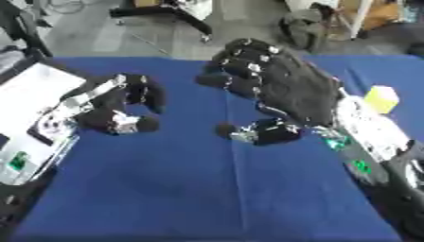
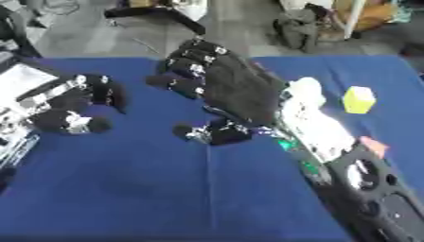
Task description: Pick up the objects with one hand, pass them to the other hand, and then place them into the box on the other side of the table.
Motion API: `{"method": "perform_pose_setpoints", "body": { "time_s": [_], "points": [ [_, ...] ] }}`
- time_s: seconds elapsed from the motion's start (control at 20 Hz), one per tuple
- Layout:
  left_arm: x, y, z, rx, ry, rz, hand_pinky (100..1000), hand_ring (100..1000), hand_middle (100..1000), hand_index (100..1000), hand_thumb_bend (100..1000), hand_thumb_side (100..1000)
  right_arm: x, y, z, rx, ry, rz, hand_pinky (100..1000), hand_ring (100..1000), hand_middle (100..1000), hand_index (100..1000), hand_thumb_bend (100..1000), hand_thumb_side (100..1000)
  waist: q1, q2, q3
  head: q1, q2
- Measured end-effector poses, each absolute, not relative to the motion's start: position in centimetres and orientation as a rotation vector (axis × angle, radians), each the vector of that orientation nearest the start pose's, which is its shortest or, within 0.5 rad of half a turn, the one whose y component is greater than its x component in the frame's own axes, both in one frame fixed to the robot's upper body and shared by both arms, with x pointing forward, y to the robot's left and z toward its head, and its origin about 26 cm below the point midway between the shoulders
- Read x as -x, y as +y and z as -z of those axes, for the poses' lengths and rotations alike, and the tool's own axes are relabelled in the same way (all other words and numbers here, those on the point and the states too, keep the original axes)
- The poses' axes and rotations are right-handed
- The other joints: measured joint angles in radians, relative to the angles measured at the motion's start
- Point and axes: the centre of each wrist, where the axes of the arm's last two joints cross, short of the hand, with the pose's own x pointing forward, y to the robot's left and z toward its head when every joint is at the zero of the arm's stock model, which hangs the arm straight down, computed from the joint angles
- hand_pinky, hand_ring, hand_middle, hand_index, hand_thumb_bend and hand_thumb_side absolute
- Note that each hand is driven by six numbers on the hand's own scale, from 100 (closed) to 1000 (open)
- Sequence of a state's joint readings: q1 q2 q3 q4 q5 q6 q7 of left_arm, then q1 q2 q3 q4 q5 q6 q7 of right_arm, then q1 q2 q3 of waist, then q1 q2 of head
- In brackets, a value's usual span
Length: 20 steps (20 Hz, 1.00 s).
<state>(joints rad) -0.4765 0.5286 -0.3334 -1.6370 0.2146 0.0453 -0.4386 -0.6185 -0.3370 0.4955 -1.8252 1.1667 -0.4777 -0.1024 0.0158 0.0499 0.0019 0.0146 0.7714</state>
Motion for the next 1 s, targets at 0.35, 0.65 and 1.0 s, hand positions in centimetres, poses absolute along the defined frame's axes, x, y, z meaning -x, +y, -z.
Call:
{"method": "perform_pose_setpoints", "body": {
  "time_s": [0.35, 0.65, 1.0],
  "points": [
    [-35.8, 23.8, -15.2, 0.302, -1.707, 1.06, 688, 591, 569, 689, 718, 460, -32.1, -12.4, -20.3, -0.815, 2.351, 1.564, 789, 759, 740, 864, 449, 302, -0.001, 0.0, -0.001, 0.0, 0.0],
    [-35.7, 23.8, -15.4, 0.288, -1.726, 1.066, 710, 631, 602, 719, 759, 471, -32.7, -13.1, -19.3, -0.845, 2.359, 1.653, 823, 809, 799, 886, 466, 371, -0.001, 0.0, -0.001, -0.002, 0.0],
    [-35.6, 24.1, -16.1, 0.254, -1.795, 1.115, 745, 688, 662, 767, 813, 476, -35.5, -17.8, -16.7, -0.996, 2.438, 2.078, 863, 875, 873, 964, 480, 417, -0.006, 0.0, -0.002, -0.017, 0.0]
  ]
}}
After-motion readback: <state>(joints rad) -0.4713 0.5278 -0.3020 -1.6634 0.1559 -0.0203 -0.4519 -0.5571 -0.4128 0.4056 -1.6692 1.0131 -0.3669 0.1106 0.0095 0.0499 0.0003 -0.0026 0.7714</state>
